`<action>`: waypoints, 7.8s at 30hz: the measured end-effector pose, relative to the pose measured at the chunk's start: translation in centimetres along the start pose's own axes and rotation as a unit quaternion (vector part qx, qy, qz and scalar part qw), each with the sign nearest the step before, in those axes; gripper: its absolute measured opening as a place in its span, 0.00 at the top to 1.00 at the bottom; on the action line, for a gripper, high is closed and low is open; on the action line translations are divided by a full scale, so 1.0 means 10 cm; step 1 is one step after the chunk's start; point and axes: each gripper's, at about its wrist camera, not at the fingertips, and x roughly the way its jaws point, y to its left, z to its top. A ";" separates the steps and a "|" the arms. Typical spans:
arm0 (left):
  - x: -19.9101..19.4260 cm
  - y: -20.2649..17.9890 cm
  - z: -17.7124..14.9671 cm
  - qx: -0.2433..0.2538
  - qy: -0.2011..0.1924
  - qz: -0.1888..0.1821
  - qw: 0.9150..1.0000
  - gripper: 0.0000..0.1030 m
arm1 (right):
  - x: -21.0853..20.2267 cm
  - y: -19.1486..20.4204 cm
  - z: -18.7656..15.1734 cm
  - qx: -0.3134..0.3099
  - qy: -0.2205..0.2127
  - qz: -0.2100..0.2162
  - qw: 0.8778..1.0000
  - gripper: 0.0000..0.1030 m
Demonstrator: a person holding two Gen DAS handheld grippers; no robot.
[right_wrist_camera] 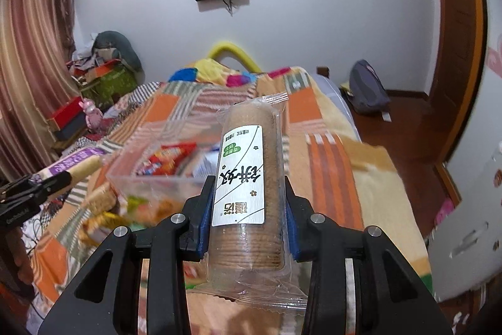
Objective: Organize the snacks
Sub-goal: 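Lower both rolls into the clear box and open both tools, then grasp the square bread pack with the left tool while the right grasps the green-topped pastry bag, then place the bread pack and pastry bag into the clear box, then grasp the red-filled bread pack with the left tool while the right grasps the striped biscuit pack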
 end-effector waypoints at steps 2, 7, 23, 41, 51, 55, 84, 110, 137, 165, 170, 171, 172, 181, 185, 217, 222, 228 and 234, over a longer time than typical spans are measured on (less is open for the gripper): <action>0.07 0.00 0.08 -0.001 -0.005 0.001 1.000 0.59 | 0.07 0.07 0.07 -0.005 -0.005 0.003 1.000 0.67; 0.25 0.01 0.25 -0.004 -0.006 -0.004 1.000 0.59 | 0.28 0.21 0.24 -0.014 -0.009 0.016 1.000 0.67; 1.18 -0.03 0.46 0.007 0.039 0.009 0.999 0.59 | 1.20 0.57 0.43 -0.057 0.070 0.039 0.995 0.67; 1.44 0.06 0.34 -0.003 0.085 -0.006 0.996 0.58 | 1.44 0.60 0.35 -0.069 0.138 0.042 0.987 0.63; 0.84 0.22 0.42 0.005 0.054 -0.016 0.998 0.48 | 0.93 0.53 0.46 -0.068 0.075 0.038 0.994 0.47; 0.63 0.40 0.38 0.002 0.051 -0.009 0.999 0.46 | 0.71 0.46 0.48 -0.054 0.053 0.042 0.996 0.44; 1.23 1.10 -0.35 -0.043 0.168 0.054 0.983 0.36 | 0.55 0.07 -0.45 0.003 0.122 0.010 0.993 0.27; 1.54 1.06 -0.53 -0.083 0.192 0.055 0.976 0.22 | 0.86 0.25 -0.67 -0.012 0.165 0.029 0.986 0.23; 0.62 0.87 -0.08 -0.053 0.084 0.047 0.994 0.46 | 0.30 0.09 -0.36 0.007 0.074 0.011 0.997 0.53; 0.91 0.07 0.73 -0.020 0.032 -0.021 0.999 0.46 | 0.76 0.40 0.52 -0.033 0.002 0.021 0.999 0.53; 1.21 0.00 0.69 -0.023 0.055 -0.028 0.998 0.46 | 1.12 0.32 0.50 -0.026 0.040 0.017 0.999 0.53; 1.26 -0.02 0.69 -0.022 0.059 -0.030 0.998 0.46 | 1.16 0.31 0.50 -0.025 0.047 0.018 0.998 0.53; 1.32 -0.04 0.67 -0.019 0.064 -0.032 0.997 0.46 | 1.22 0.31 0.49 -0.025 0.056 0.020 0.998 0.53; 1.69 -0.25 0.52 0.006 0.105 -0.036 0.994 0.46 | 1.43 0.29 0.42 -0.031 0.093 0.032 0.995 0.53; 1.76 -0.28 0.49 0.006 0.113 -0.032 0.993 0.46 | 1.47 0.29 0.40 -0.035 0.100 0.035 0.994 0.51; 0.19 0.04 0.26 0.029 0.049 -0.013 0.998 0.23 | 0.24 0.53 0.11 -0.055 0.036 0.046 0.997 0.24; 0.17 0.31 -0.09 0.029 0.082 0.009 0.996 0.21 | 0.23 0.61 -0.16 -0.059 0.063 0.046 0.995 0.23; 0.29 0.59 -0.49 0.015 0.125 0.017 0.992 0.21 | 0.40 0.70 -0.50 -0.056 0.113 0.049 0.991 0.23; 0.51 0.77 -0.77 0.024 0.160 0.011 0.987 0.21 | 0.53 0.78 -0.74 -0.044 0.153 0.058 0.985 0.19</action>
